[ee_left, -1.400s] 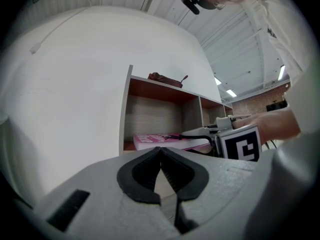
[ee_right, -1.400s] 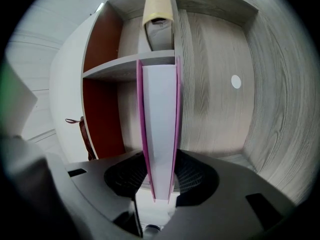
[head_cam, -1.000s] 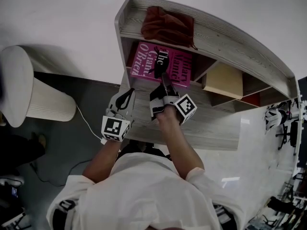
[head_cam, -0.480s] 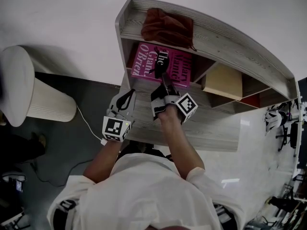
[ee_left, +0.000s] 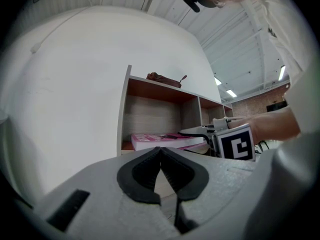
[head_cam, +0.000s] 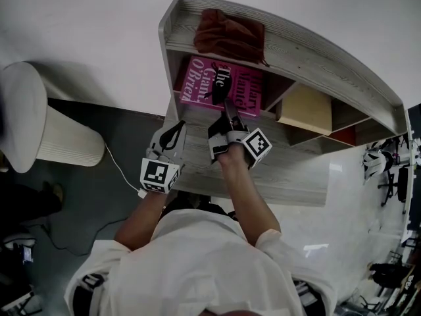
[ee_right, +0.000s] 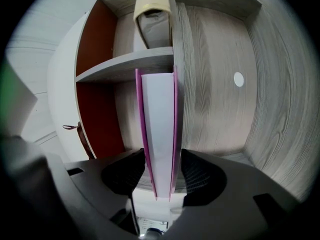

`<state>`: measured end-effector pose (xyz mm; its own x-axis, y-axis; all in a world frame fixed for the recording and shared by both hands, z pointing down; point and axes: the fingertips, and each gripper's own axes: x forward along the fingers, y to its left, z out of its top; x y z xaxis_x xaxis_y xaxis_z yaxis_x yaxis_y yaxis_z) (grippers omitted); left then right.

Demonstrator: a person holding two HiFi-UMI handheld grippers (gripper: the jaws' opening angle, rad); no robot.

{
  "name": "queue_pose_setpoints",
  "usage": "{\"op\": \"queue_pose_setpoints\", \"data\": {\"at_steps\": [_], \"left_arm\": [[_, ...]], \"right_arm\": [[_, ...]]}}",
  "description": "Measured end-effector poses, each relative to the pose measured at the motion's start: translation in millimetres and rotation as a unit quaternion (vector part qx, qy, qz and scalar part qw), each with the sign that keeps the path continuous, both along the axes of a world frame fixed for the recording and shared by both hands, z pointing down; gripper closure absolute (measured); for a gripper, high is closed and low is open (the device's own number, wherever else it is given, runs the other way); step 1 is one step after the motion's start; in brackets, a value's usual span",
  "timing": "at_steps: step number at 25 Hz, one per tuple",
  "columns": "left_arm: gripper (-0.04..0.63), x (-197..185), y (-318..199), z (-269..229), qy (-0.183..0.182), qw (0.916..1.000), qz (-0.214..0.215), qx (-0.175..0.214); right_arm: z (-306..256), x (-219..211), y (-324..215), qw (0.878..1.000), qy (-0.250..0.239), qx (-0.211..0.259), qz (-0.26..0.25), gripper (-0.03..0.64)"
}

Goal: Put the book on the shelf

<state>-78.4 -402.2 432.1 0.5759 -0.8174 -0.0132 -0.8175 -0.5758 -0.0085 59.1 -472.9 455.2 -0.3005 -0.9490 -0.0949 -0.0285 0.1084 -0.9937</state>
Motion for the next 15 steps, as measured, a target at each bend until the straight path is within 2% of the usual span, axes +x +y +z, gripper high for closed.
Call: {"op": "queue_pose_setpoints", "data": {"at_steps": [12, 15], "left_arm": [[0.578, -3, 7, 8, 0.003, 0.9999, 0.010, -0.010], [0.578, -2, 9, 7, 0.005, 0.9998, 0.018, -0.008]], "right_arm": [[11, 4, 36, 1.000, 0.014, -0.001, -0.003, 0.425], [7, 5, 49, 0.999, 0.031, 0.008, -0.002, 0.425]]}}
